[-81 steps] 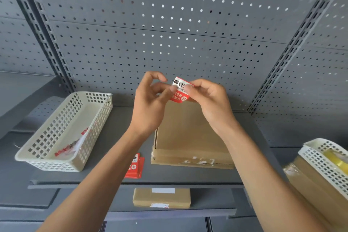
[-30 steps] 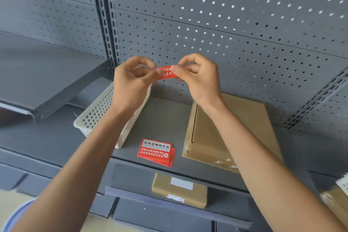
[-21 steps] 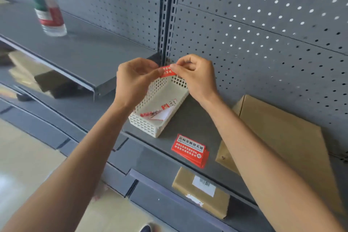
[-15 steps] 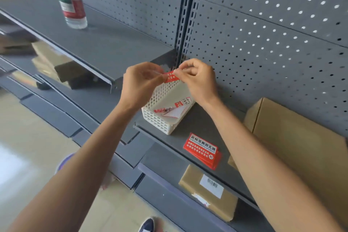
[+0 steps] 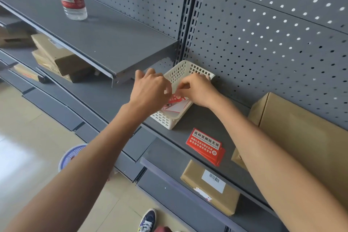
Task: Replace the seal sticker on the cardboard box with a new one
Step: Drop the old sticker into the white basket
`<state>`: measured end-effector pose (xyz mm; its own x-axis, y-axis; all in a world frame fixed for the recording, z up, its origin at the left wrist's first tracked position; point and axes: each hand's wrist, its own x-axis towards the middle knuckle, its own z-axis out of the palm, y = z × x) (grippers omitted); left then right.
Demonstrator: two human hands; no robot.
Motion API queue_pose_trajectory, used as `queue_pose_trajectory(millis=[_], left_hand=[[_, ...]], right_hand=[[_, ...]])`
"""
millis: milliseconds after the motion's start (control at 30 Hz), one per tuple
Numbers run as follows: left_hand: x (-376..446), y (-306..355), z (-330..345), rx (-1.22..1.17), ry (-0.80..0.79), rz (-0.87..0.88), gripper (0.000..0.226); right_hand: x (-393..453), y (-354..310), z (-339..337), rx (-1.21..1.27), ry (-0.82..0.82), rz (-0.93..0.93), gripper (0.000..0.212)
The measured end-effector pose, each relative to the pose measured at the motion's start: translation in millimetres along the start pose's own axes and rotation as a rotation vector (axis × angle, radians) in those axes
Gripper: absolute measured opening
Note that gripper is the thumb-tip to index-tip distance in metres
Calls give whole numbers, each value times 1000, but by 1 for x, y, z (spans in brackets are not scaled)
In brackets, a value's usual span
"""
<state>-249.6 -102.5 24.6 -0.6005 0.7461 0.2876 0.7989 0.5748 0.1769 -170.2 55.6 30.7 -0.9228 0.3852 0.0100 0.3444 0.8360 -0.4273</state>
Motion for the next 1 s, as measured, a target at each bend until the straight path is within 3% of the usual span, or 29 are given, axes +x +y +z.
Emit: queue_pose_trajectory(millis=[133,200,267,333,500,600,767,1000], left_hand=[[1,1,-3,6,-38,32,13],[1,2,-6,-15,-27,40,18],[2,6,-9,-61,-1,54,19],[3,12,-12,-111,21,87,20],[-7,27,-19,-306,61,196,18],[-20,39,-17,-382,82,276,16],[-26,61,-15,-383,113,354,15],[-50,81,1,-374,135,482,12]], right_hand=[[1,4,-1,-91,-37,-37,19],[1,8,0,-34,-42,-44,27],[-2,11,-1,15,-23,-68,22],[-7,14,-4,47,48,-120,12],[-74,19,-23,117,209,-59,22],[-118,23,-21,-7,111,-21,26],[-141,28,3,-355,-243,36,45],[-147,21,12,-433,-267,83,56]])
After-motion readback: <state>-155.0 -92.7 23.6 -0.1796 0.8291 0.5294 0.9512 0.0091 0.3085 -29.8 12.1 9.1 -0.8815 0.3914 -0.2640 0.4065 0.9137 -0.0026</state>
